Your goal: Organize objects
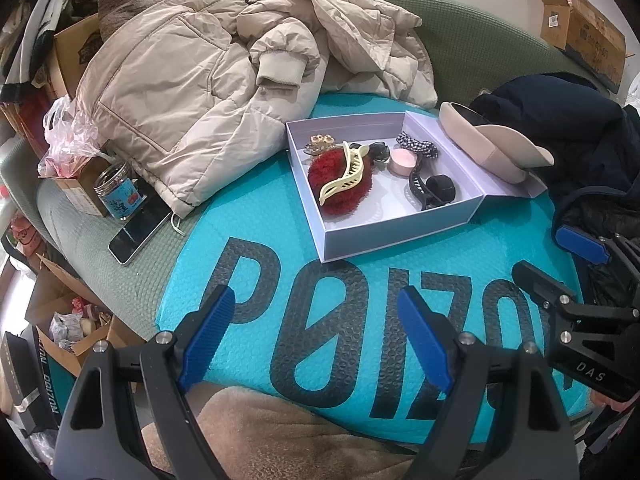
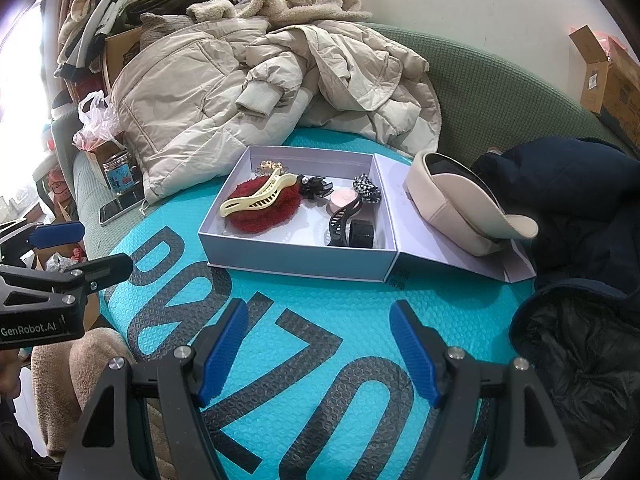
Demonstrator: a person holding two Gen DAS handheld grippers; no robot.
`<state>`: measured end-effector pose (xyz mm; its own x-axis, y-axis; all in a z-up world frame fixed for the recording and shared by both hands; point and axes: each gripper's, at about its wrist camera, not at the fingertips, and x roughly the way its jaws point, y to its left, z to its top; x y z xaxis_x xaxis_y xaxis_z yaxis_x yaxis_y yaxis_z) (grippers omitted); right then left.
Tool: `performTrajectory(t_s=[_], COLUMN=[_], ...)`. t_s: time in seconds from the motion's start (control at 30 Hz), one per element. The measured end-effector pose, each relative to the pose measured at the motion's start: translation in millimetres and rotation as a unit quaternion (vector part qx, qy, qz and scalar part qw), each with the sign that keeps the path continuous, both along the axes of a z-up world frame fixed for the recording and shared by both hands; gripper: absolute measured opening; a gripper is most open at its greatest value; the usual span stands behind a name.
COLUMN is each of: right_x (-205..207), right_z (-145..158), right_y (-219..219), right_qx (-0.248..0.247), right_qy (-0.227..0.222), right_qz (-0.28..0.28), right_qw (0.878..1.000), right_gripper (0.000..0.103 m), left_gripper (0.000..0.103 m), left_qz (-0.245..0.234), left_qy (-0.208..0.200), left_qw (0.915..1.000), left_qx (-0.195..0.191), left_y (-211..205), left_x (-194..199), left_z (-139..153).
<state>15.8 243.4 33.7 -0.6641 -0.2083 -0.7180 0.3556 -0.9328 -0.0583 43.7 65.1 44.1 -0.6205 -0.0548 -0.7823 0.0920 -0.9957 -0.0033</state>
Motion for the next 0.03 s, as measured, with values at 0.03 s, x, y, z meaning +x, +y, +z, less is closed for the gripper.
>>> performTrajectory(t_s=[0.03], right_x=[1.2], right_z=[-0.7], right_y=[0.6], right_qx=[0.001], right_qy=[0.000], right_qz=[0.000], right_qw=[1.000], right_gripper=[0.074], left_gripper=[0.082], left_qz=[0.000], left_qy=[0.001], left_qw=[1.0000], left_qx=[-0.001], left_y=[0.3], left_x=[0.4], left_z=[1.0])
